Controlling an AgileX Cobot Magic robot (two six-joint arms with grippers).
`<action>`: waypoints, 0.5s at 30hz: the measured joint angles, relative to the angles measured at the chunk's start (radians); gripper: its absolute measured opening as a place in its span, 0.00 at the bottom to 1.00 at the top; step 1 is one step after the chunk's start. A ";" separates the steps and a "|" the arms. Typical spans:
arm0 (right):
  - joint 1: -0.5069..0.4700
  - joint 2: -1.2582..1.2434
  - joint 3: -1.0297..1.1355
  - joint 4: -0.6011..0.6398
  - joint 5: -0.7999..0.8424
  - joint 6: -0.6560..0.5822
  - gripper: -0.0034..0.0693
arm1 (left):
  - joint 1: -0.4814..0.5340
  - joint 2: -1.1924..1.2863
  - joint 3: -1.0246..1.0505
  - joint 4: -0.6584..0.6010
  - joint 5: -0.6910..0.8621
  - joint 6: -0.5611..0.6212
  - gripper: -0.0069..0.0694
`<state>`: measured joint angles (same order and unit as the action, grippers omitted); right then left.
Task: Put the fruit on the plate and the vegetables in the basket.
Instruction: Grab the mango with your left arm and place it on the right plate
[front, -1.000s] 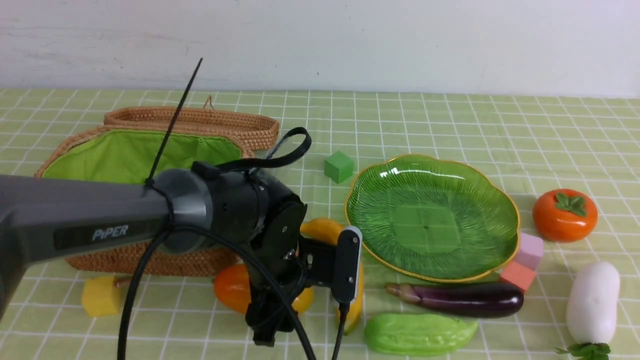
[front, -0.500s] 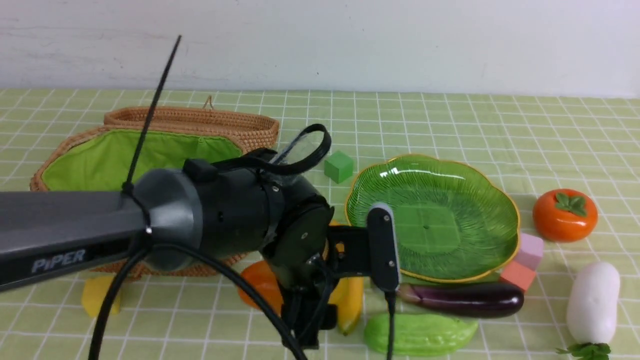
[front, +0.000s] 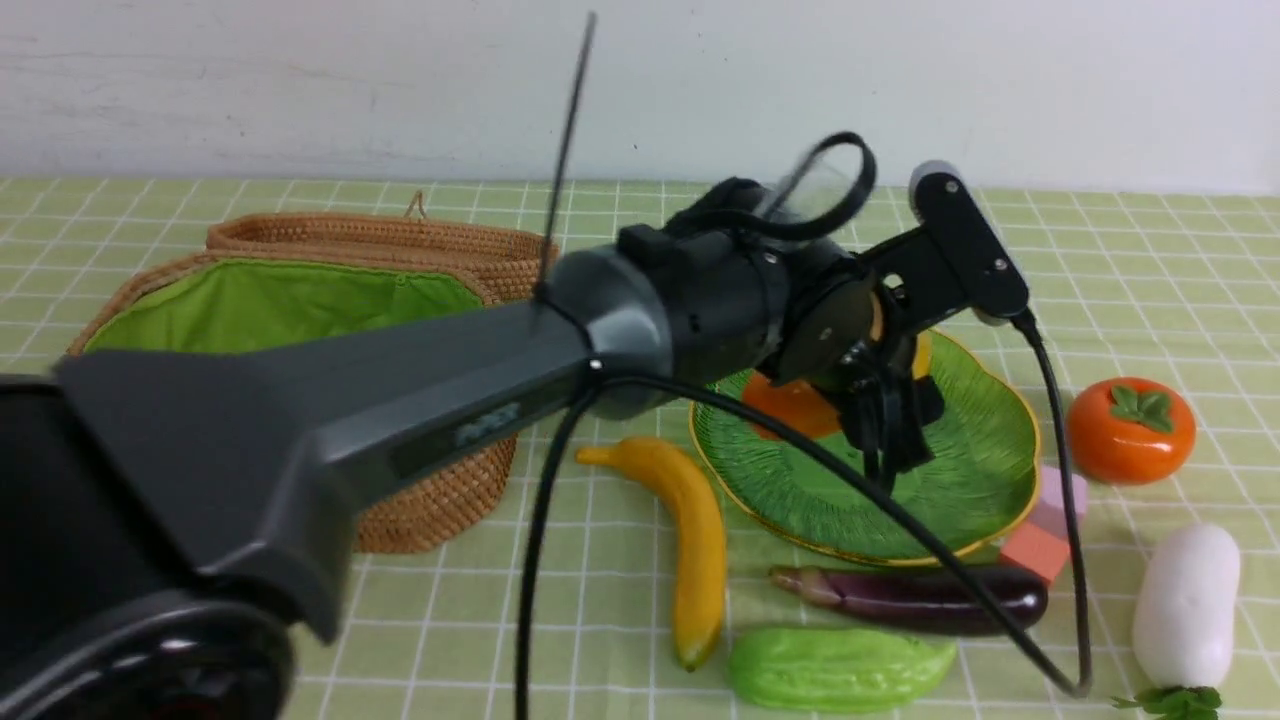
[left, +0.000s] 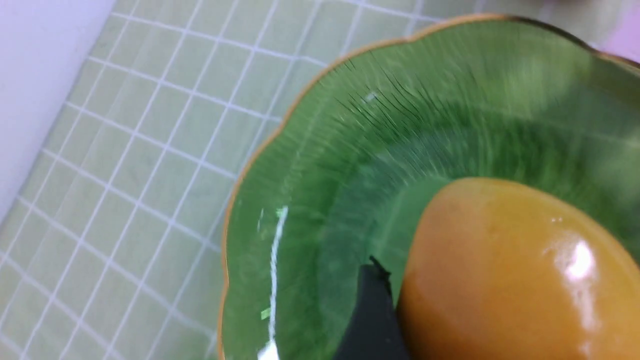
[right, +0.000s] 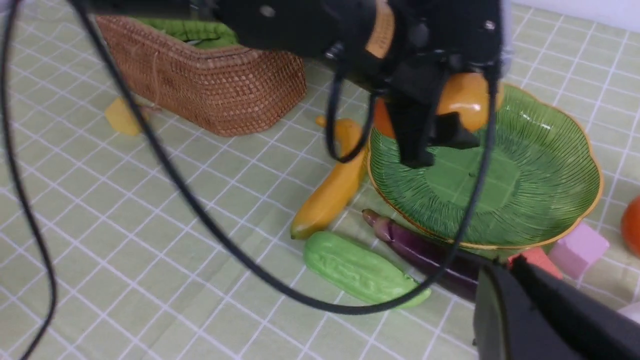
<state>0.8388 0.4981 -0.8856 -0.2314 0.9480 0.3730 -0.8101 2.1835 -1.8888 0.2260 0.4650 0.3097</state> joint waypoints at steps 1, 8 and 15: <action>0.000 0.000 0.000 0.007 0.000 0.000 0.08 | 0.001 0.038 -0.036 0.010 -0.003 -0.004 0.79; 0.000 0.000 0.000 0.046 0.000 0.000 0.08 | 0.020 0.133 -0.085 0.025 -0.088 -0.009 0.80; 0.000 0.000 0.000 0.049 0.000 0.000 0.09 | 0.028 0.112 -0.087 -0.008 -0.096 -0.010 0.96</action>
<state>0.8388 0.4981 -0.8856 -0.1823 0.9480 0.3730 -0.7824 2.2951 -1.9763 0.2177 0.3691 0.3001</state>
